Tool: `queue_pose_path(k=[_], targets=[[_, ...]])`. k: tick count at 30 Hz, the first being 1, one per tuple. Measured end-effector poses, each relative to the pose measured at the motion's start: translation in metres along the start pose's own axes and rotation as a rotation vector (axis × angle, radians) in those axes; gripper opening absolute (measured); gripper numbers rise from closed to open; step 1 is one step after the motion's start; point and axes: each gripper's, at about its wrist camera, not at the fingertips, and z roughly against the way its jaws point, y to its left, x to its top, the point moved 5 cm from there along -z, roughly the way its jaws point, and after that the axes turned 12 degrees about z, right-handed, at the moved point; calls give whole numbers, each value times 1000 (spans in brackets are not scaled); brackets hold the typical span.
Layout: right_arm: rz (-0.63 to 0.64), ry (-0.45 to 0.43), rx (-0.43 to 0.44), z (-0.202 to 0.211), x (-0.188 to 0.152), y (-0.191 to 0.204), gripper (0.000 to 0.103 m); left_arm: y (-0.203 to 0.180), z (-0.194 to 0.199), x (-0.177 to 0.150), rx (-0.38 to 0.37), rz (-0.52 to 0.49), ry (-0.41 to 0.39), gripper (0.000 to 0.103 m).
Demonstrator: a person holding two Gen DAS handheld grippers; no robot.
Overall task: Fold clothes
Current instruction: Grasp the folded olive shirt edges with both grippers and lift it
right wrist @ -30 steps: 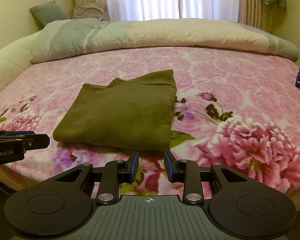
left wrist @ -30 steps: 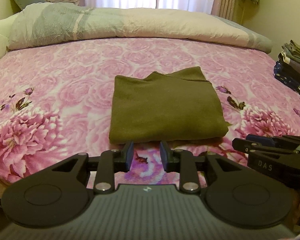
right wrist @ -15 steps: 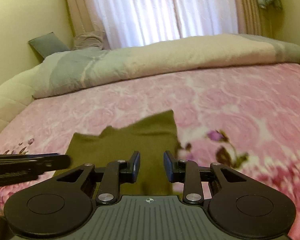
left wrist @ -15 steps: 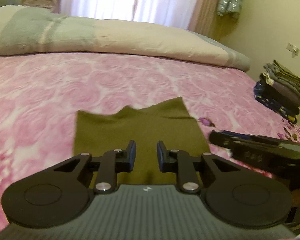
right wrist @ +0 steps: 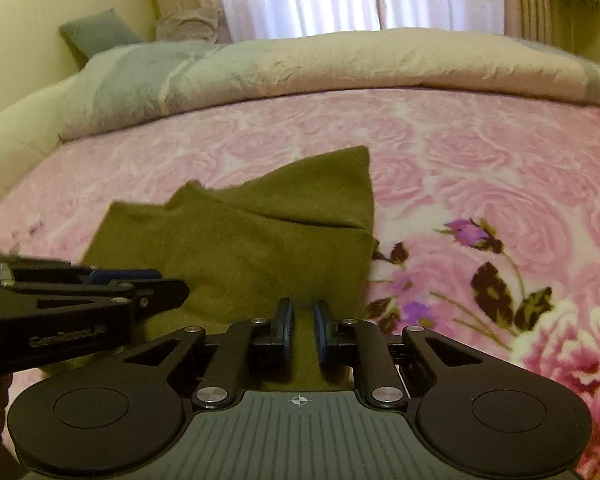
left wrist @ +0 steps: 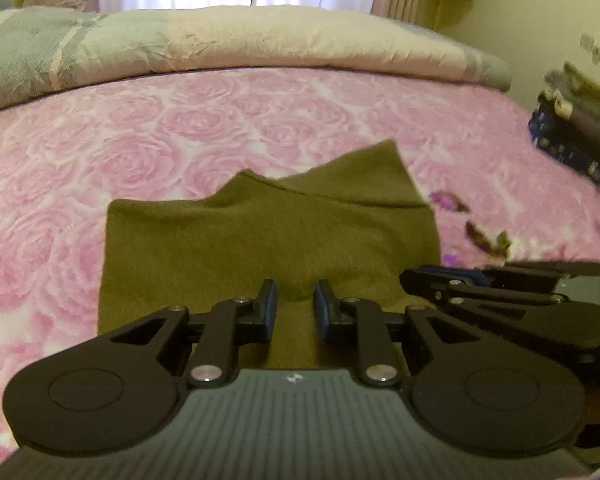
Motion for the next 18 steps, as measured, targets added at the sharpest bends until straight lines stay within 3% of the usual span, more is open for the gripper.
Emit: queue_pose_path(k=[1, 2, 3, 4, 5, 7, 10, 14, 17, 18], targets=[[-55, -6, 27, 6, 0, -7, 15, 5, 9, 3, -8, 26, -10, 21], [-123, -16, 57, 13, 0, -14, 16, 10, 18, 5, -15, 51, -20, 29], [-200, -29, 93, 21, -2, -22, 33, 19, 27, 7, -18, 85, -33, 37], [-267, -42, 132, 27, -5, -30, 77, 35, 35, 9, -26, 138, -39, 38], [-327, -59, 172, 34, -8, -39, 90, 52, 43, 11, -37, 197, -40, 38], [-408, -65, 248, 40, -14, -52, 90, 88, 48, 12, -73, 343, -16, 38], [-496, -5, 301, 34, -22, -66, 90, 131, 43, 9, -121, 524, 44, 38], [-547, 41, 350, 19, -24, -70, 90, 157, 21, -3, -212, 688, 129, 38], [-562, 70, 371, 8, -21, -70, 88, 161, 4, -9, -235, 737, 161, 38], [-562, 79, 378, 4, -19, -70, 82, 162, -1, -9, -241, 745, 166, 38]])
